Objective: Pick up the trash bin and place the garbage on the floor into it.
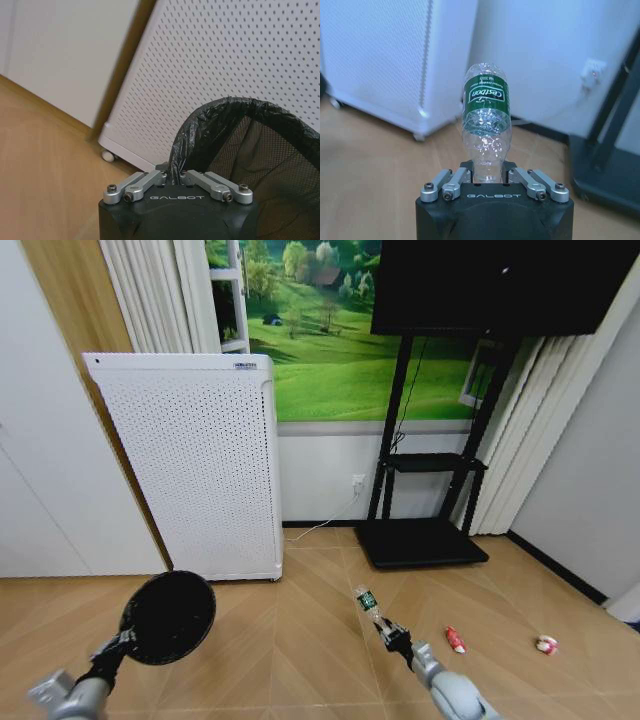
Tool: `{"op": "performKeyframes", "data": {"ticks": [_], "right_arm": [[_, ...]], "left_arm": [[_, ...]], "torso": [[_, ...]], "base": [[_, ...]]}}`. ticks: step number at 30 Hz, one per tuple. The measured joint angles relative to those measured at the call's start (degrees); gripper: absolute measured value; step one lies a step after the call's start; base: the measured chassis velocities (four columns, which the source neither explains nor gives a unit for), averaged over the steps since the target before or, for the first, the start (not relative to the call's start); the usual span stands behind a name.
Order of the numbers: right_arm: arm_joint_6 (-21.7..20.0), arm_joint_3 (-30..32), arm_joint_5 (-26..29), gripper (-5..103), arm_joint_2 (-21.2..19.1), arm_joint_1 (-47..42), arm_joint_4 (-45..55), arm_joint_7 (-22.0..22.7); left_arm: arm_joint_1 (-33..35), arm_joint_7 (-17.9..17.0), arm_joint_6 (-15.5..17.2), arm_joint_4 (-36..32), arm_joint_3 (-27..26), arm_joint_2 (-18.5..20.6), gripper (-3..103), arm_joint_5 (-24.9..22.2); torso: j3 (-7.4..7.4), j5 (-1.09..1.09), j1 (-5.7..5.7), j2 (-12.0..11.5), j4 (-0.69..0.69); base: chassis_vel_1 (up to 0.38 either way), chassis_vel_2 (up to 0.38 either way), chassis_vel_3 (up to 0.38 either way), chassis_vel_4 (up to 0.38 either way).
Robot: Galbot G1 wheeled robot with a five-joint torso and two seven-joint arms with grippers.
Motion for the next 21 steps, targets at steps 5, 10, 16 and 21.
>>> {"op": "performKeyframes", "data": {"ticks": [5,10,16,21], "right_arm": [[-0.7,-3.4,7.4,27,-2.1,0.5,8.3,-1.4],[-0.7,-6.0,10.8,27,-3.2,1.4,13.6,-2.6],[2.4,-9.9,10.6,27,-4.4,0.2,18.6,-6.6],[3.8,-14.7,8.8,27,-3.7,1.8,16.9,-7.1]], "left_arm": [[-3.8,2.1,0.3,7.0,6.6,2.3,3,3.1],[-7.9,2.4,0.2,10.4,15.0,3.8,3,5.3],[-19.5,4.3,-0.9,14.6,30.6,7.9,3,5.4],[-26.0,5.9,-1.3,17.2,39.6,10.2,3,5.1]], "torso": [[0.01,-0.02,0.00,0.0,-0.02],[0.01,-0.01,0.00,0.0,0.07],[0.01,0.00,0.00,0.0,-0.02],[0.01,0.00,0.01,0.0,0.00]], "base": [[0.000,0.000,0.000,0.000],[0.025,0.014,0.004,0.010],[0.000,0.000,0.000,0.000],[0.000,0.000,0.000,0.000]]}}
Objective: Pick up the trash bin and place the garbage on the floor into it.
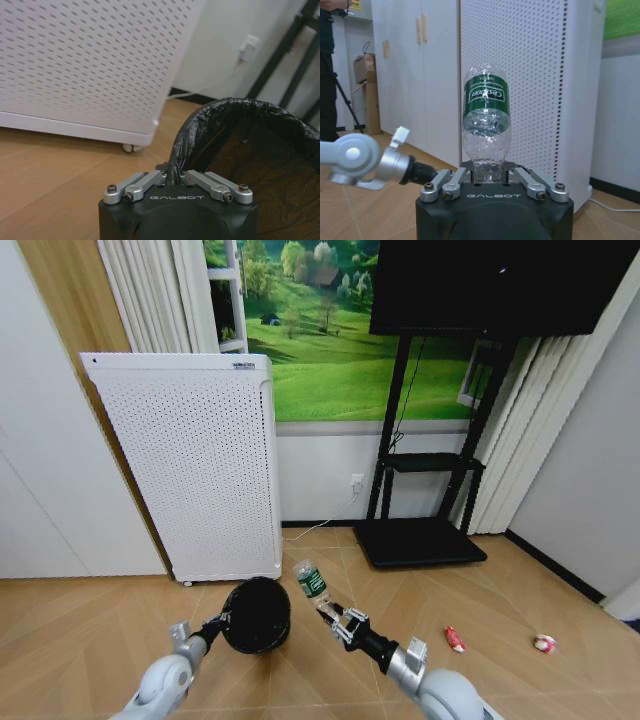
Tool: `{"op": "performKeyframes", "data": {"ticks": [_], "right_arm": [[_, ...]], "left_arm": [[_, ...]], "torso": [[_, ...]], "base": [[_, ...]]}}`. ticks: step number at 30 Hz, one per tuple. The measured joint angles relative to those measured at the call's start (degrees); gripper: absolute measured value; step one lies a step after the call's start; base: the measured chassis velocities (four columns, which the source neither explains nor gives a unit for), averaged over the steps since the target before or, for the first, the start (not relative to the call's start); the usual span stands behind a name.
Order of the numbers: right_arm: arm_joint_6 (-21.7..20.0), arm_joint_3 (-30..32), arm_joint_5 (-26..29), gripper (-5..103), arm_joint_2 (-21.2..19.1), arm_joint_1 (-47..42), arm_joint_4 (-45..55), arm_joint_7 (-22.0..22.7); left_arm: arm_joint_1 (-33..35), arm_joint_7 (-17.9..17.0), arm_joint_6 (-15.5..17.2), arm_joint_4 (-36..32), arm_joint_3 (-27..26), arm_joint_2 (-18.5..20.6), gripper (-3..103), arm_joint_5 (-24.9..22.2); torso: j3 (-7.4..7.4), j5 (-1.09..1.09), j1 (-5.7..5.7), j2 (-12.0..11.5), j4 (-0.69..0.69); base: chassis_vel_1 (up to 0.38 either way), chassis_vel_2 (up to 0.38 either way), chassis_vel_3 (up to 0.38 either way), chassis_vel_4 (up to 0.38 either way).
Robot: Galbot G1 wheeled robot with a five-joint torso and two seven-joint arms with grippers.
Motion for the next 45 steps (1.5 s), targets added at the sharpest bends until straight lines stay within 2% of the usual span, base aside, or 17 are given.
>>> {"op": "performKeyframes", "data": {"ticks": [6,14,16,19,20,23,26,27,31,32,34,35,38,40,42,43,45], "right_arm": [[1.3,-6.8,-3.0,27,1.7,3.8,-4.7,-0.3],[1.8,-8.6,-4.2,24,3.1,5.5,-7.8,0.1],[2.0,-8.6,-4.3,28,3.2,5.5,-8.0,0.2],[2.4,-8.6,-4.5,44,3.7,5.4,-8.1,1.2],[2.4,-8.6,-4.5,44,3.7,5.4,-8.1,1.2],[3.8,-9.1,-4.8,61,4.4,4.9,-8.1,2.1],[4.1,-9.2,-4.9,61,4.5,4.7,-8.0,2.3],[4.4,-9.3,-4.9,71,4.6,4.5,-7.8,2.6],[5.7,-9.6,-4.6,82,4.9,4.0,-7.2,3.1],[6.2,-9.6,-4.4,88,4.9,3.9,-7.1,3.4],[8.5,-8.1,-4.8,97,5.8,3.2,-7.1,5.8],[8.5,-8.1,-4.8,97,5.8,3.2,-7.1,5.8],[8.5,-5.4,-5.7,100,6.1,2.0,-7.1,9.4],[8.3,-5.1,-5.9,100,6.1,1.9,-7.1,9.8],[6.8,-3.1,-6.6,100,6.6,1.6,-7.3,12.4],[6.8,-3.1,-6.6,100,6.6,1.6,-7.3,12.4],[5.5,-1.7,-6.8,100,6.9,1.5,-7.8,12.9]], "left_arm": [[-4.0,2.9,-0.1,-0.1,8.1,1.1,3,-0.9],[-2.4,4.4,0.7,-5.3,8.2,3.1,3,-2.1],[-1.9,4.4,0.7,-6.1,7.6,3.5,3,-2.3],[1.7,4.4,1.0,-8.6,4.7,4.7,3,-2.2],[1.7,4.4,1.0,-8.6,4.7,4.7,3,-2.2],[6.1,4.4,1.0,-10.5,1.0,4.8,3,-1.1],[7.0,4.3,1.0,-10.9,0.4,4.7,3,-0.9],[8.3,4.1,1.0,-11.5,-0.6,4.5,3,-0.6],[11.3,3.1,1.1,-12.9,-3.0,3.8,3,-0.1],[11.8,2.5,1.2,-13.4,-3.6,3.7,3,-0.1],[14.3,-7.8,5.0,-18.0,-7.4,3.3,3,-4.4],[14.3,-7.8,5.0,-18.0,-7.4,3.3,3,-4.4],[16.4,-17.7,8.2,-22.6,-12.7,3.3,3,-11.3],[16.7,-18.3,8.4,-22.9,-13.4,3.4,3,-11.5],[18.8,-21.1,9.7,-25.3,-18.0,3.7,3,-13.3],[18.8,-21.1,9.7,-25.3,-18.0,3.7,3,-13.3],[21.1,-22.9,11.2,-27.5,-22.3,3.8,3,-16.0]], "torso": [[0.00,-0.02,0.00,0.0,0.01],[-0.01,-0.01,0.00,0.0,0.01],[-0.01,-0.01,0.00,0.0,0.01],[-0.01,-0.02,0.00,0.0,0.01],[-0.01,-0.02,0.00,0.0,0.01],[-0.01,-0.01,0.00,0.0,0.01],[-0.01,-0.01,-0.01,0.0,0.02],[-0.01,-0.01,0.00,0.0,0.01],[-0.01,-0.02,-0.01,0.0,0.01],[-0.01,-0.03,0.00,0.0,0.01],[-0.01,0.00,-0.01,0.0,0.02],[-0.01,0.00,-0.01,0.0,0.02],[-0.02,-0.01,-0.01,0.0,0.00],[-0.01,-0.01,-0.01,0.0,0.00],[-0.02,-0.01,-0.01,0.0,0.01],[-0.02,-0.01,-0.01,0.0,0.01],[-0.02,-0.01,-0.01,0.0,0.01]], "base": [[0.000,0.000,0.000,0.000],[0.000,0.000,0.000,0.000],[0.000,0.000,0.000,0.000],[0.000,0.000,0.000,0.000],[0.000,0.000,0.000,0.000],[0.000,0.000,0.000,0.000],[0.000,0.000,0.000,0.000],[0.000,0.000,0.000,0.000],[0.000,0.000,0.000,0.000],[0.000,0.000,0.000,0.000],[0.000,0.000,0.000,0.000],[0.000,0.000,0.000,0.000],[0.000,0.000,0.000,0.000],[0.000,0.000,0.000,0.000],[0.000,0.000,0.000,0.000],[0.000,0.000,0.000,0.000],[0.000,0.000,0.000,0.000]]}}
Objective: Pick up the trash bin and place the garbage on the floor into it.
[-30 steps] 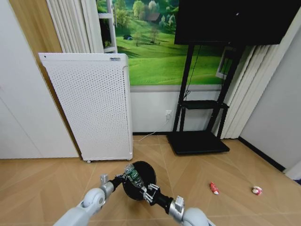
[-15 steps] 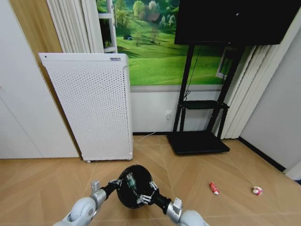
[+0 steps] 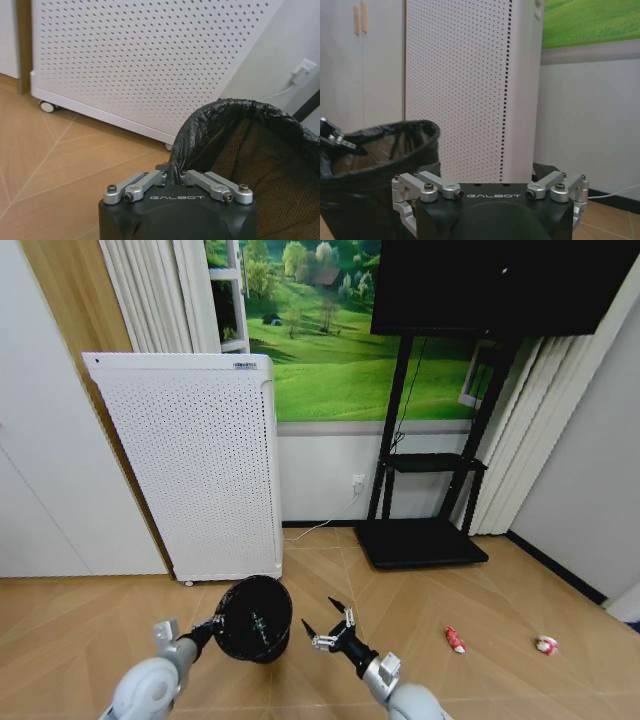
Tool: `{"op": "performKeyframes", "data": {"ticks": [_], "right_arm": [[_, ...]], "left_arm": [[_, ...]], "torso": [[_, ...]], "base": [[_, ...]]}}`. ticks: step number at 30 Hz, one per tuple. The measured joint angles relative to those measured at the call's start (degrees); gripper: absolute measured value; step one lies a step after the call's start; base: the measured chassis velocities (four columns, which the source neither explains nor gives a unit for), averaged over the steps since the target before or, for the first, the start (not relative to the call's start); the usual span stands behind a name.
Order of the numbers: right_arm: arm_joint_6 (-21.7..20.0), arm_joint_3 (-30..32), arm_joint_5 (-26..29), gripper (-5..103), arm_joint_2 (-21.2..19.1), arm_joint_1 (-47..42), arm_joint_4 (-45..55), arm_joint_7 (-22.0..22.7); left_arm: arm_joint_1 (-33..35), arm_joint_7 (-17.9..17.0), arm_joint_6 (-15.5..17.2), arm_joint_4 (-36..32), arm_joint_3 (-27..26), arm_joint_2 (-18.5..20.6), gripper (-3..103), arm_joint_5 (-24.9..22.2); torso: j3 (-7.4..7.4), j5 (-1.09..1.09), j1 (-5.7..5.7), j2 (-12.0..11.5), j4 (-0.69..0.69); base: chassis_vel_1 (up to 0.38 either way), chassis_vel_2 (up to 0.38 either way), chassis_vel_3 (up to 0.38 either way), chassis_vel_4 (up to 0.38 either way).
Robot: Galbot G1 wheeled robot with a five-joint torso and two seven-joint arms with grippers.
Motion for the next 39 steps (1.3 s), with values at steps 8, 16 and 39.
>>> {"op": "performKeyframes", "data": {"ticks": [8,16,39], "right_arm": [[-1.1,0.6,-0.2,100,0.1,0.2,-1.0,0.0],[-1.0,2.4,-1.4,100,1.2,-1.1,-2.6,0.0],[-1.2,8.8,-7.6,100,14.6,2.3,-15.7,9.2]], "left_arm": [[5.9,-0.7,1.7,-3.2,-8.6,-2.5,3,-1.6],[8.8,-1.7,2.9,-2.7,-10.8,-5.8,3,-0.9],[7.7,-2.0,2.7,-1.0,-11.7,-5.0,3,-0.7]], "torso": [[0.00,0.00,0.00,0.0,0.00],[0.01,0.00,0.00,0.0,-0.01],[0.01,-0.03,0.00,0.0,-0.02]], "base": [[-0.010,-0.006,0.020,0.011],[-0.126,-0.116,0.127,0.127],[-0.289,-0.286,0.275,0.280]]}}
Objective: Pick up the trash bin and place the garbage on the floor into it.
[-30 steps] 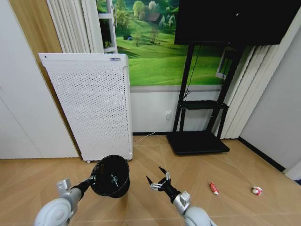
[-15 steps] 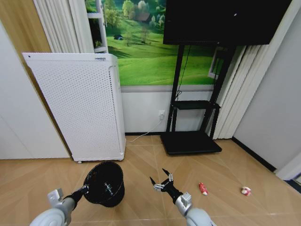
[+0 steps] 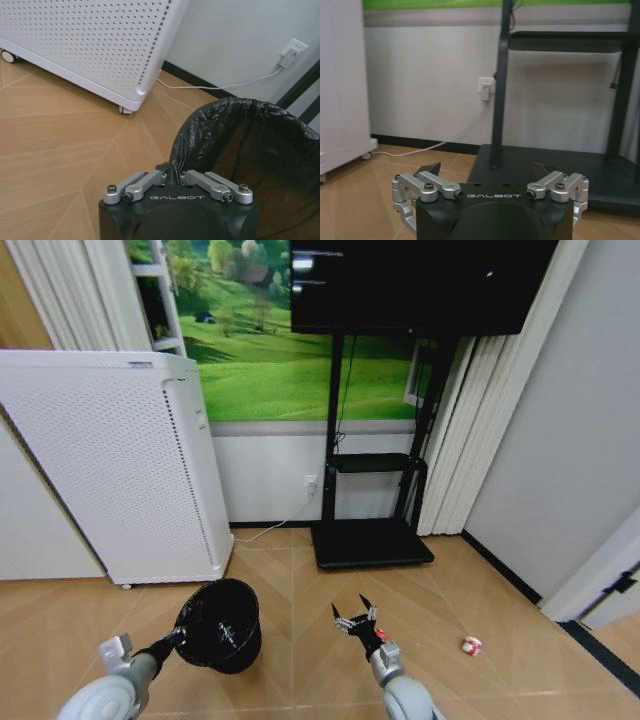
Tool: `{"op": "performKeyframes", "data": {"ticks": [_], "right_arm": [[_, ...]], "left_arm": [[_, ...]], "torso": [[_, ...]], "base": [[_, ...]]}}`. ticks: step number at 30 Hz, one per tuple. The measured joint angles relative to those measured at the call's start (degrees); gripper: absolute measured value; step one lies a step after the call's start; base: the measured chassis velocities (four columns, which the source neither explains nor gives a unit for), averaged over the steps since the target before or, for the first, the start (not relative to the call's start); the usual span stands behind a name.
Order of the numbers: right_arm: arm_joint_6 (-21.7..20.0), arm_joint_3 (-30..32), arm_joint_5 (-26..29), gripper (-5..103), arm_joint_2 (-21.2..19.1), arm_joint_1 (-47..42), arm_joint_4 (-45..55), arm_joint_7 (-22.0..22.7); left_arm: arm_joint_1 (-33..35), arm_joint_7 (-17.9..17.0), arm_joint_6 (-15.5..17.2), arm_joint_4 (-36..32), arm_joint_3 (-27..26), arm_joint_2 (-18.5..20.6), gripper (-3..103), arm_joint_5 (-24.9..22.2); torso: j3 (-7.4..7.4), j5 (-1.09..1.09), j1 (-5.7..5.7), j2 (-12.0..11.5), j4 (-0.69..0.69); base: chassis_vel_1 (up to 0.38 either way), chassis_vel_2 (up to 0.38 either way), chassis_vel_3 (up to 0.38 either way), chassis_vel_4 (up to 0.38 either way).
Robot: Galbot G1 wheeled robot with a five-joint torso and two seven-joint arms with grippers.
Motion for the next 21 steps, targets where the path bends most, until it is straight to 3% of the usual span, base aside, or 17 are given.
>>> {"op": "performKeyframes", "data": {"ticks": [2,7,10,21], "right_arm": [[-0.8,-0.1,0.5,100,0.2,0.5,-0.8,1.0],[-7.5,-0.5,2.5,100,1.2,2.3,-4.1,4.5],[-11.1,-1.0,2.7,100,2.2,4.9,-8.8,7.1],[-15.2,-3.5,1.5,100,4.2,14.8,-24.8,9.1]], "left_arm": [[-0.1,-0.8,0.1,0.2,-0.3,0.0,3,0.2],[-0.6,-3.4,0.8,2.0,-2.0,0.1,3,0.8],[-0.4,-2.5,0.5,3.2,-3.7,-0.1,3,2.8],[-0.5,0.0,0.0,4.5,-4.2,-1.0,3,5.2]], "torso": [[0.00,0.05,0.01,0.0,-0.01],[-0.01,0.01,0.00,0.0,0.03],[-0.01,0.02,0.00,0.0,0.03],[0.00,0.03,0.00,0.0,0.03]], "base": [[-0.097,-0.154,0.175,-0.018],[0.047,0.003,0.007,-0.010],[0.101,0.058,-0.085,-0.057],[0.002,0.010,0.003,-0.005]]}}
